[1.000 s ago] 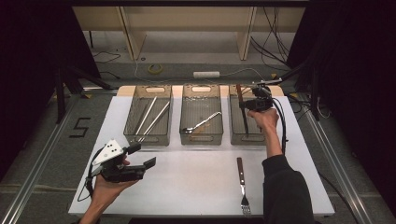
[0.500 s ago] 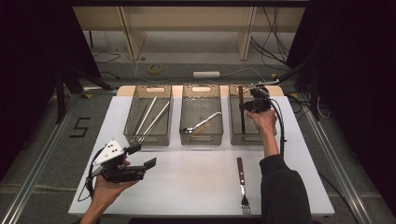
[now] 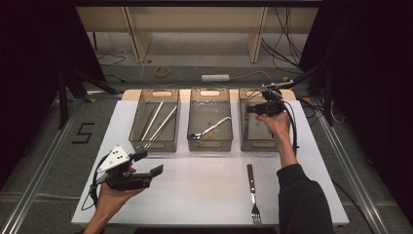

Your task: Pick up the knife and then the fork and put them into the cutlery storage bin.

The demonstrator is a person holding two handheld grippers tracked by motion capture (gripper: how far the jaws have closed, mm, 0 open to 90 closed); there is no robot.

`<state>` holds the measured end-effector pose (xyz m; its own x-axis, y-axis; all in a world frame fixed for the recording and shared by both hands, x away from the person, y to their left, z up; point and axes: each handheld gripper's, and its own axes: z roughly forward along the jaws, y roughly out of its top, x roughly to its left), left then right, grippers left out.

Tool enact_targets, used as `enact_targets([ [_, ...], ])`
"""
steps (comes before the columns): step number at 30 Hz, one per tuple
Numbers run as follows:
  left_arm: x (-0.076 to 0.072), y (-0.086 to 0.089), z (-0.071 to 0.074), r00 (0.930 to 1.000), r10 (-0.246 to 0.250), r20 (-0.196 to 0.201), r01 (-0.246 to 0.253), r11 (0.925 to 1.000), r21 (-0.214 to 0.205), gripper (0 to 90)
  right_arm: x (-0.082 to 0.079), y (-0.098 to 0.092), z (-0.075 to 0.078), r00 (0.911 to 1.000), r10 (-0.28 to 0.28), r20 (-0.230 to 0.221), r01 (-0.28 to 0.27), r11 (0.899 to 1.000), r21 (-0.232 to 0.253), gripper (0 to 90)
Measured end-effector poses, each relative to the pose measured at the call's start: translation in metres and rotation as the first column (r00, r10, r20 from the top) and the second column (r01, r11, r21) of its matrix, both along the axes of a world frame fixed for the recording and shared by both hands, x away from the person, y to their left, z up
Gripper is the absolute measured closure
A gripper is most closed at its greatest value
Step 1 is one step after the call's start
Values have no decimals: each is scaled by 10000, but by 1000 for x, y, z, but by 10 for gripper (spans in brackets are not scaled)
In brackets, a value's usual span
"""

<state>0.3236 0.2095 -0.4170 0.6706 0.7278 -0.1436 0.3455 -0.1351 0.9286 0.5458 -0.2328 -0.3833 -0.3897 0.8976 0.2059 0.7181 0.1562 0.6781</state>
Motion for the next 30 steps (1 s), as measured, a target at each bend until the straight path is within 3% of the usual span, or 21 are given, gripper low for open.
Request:
enact_targets([
  [4,0,0,0,10000,-5,6,5,10000,10,190,-9,4,7,9969,771,141,-775,9966,286,467],
  [10,0,0,0,10000,3,27,-3,10000,-1,189,-31,12,18,9795,1927,580,-1957,9794,506,404],
  [16,-1,1,0,10000,29,38,-29,10000,15,188,-62,19,27,9511,2858,1172,-2928,9550,473,381],
  [23,-1,0,0,10000,47,52,-47,10000,3,187,-98,31,26,9113,3851,1458,-3907,9205,108,367],
  [27,-1,0,0,10000,46,50,-46,10000,23,187,-112,35,22,8944,4199,1544,-4245,9054,-32,355],
  [30,-2,1,0,10000,28,52,-28,10000,71,187,-118,37,17,8875,4353,1511,-4403,8979,-10,353],
])
